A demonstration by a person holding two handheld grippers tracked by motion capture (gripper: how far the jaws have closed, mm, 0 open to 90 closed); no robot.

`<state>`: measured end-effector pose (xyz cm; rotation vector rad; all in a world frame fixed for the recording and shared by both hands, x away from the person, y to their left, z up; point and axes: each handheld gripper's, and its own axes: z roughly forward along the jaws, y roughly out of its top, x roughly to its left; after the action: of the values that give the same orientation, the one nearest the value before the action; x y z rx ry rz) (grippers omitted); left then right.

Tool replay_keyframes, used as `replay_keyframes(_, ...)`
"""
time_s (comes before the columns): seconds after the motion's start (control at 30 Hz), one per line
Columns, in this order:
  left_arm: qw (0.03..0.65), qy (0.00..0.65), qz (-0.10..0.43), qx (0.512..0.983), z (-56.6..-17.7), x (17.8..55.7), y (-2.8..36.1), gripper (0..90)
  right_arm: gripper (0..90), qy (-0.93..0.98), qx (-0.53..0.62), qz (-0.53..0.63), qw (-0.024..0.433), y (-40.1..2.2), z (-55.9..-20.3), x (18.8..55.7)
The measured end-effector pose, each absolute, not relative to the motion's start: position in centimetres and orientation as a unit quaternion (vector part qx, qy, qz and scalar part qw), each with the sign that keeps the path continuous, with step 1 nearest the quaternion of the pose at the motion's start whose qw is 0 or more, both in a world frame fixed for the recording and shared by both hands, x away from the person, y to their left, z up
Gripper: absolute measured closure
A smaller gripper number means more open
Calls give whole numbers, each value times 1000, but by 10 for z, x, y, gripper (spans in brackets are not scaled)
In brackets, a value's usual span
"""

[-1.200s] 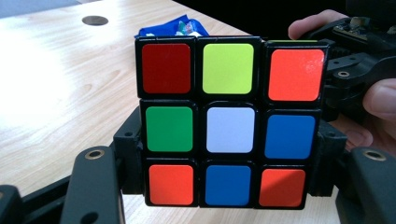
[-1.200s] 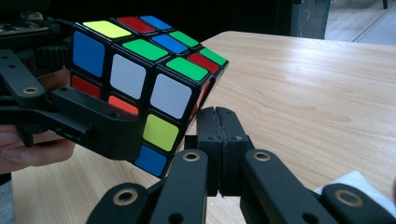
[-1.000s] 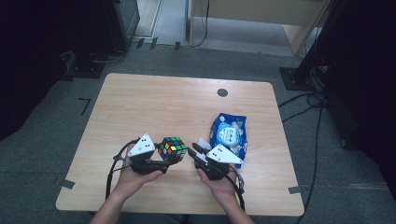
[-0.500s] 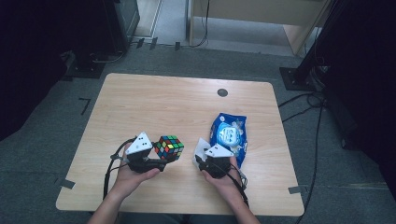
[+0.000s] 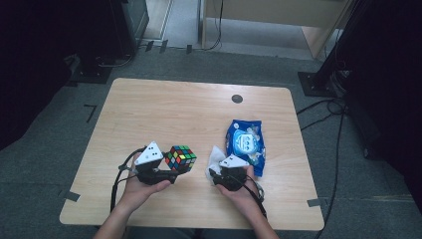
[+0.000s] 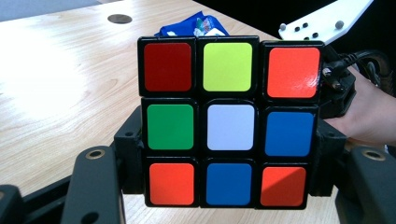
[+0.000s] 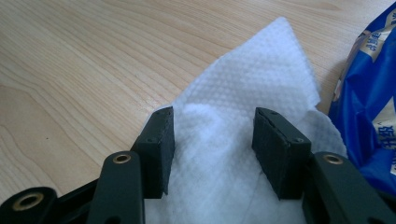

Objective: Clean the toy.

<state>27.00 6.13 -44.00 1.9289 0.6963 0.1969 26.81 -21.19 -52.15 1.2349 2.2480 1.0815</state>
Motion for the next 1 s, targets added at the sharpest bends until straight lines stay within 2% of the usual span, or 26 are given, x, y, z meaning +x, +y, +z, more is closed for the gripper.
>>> replay_keyframes(0.07, 513, 290, 83, 804, -441, 270, 61, 340, 543, 795, 437, 384, 175, -212, -521, 268)
replay_keyframes(0.17, 512, 290, 83, 804, -441, 270, 60, 340, 719, 786, 448, 388, 177, -217, -521, 269)
replay_keyframes(0.2, 512, 289, 83, 805, -441, 270, 60, 340, 719, 786, 448, 388, 177, -217, -521, 269)
replay_keyframes(0.3, 512, 289, 83, 805, -442, 270, 60, 340, 832, 781, 453, 393, 174, -221, -522, 270)
replay_keyframes(0.37, 512, 288, 83, 805, -442, 270, 59, 340, 860, 783, 449, 390, 182, -219, -522, 268)
replay_keyframes(0.47, 511, 287, 86, 806, -443, 270, 59, 340, 869, 784, 450, 383, 191, -216, -519, 267)
replay_keyframes(0.6, 511, 282, 85, 808, -444, 269, 58, 341, 872, 765, 438, 433, 191, -215, -496, 260)
replay_keyframes(0.63, 508, 279, 86, 810, -446, 269, 56, 341, 871, 751, 419, 472, 194, -214, -476, 253)
replay_keyframes(0.67, 508, 279, 86, 810, -446, 269, 56, 341, 871, 751, 419, 472, 194, -214, -476, 253)
replay_keyframes(0.77, 505, 273, 85, 814, -449, 267, 51, 340, 870, 733, 385, 525, 196, -210, -447, 239)
replay_keyframes(0.9, 502, 255, 87, 822, -453, 261, 38, 341, 868, 712, 351, 587, 159, -200, -418, 220)
replay_keyframes(1.0, 503, 245, 89, 824, -454, 258, 34, 341, 867, 710, 342, 597, 149, -196, -415, 216)
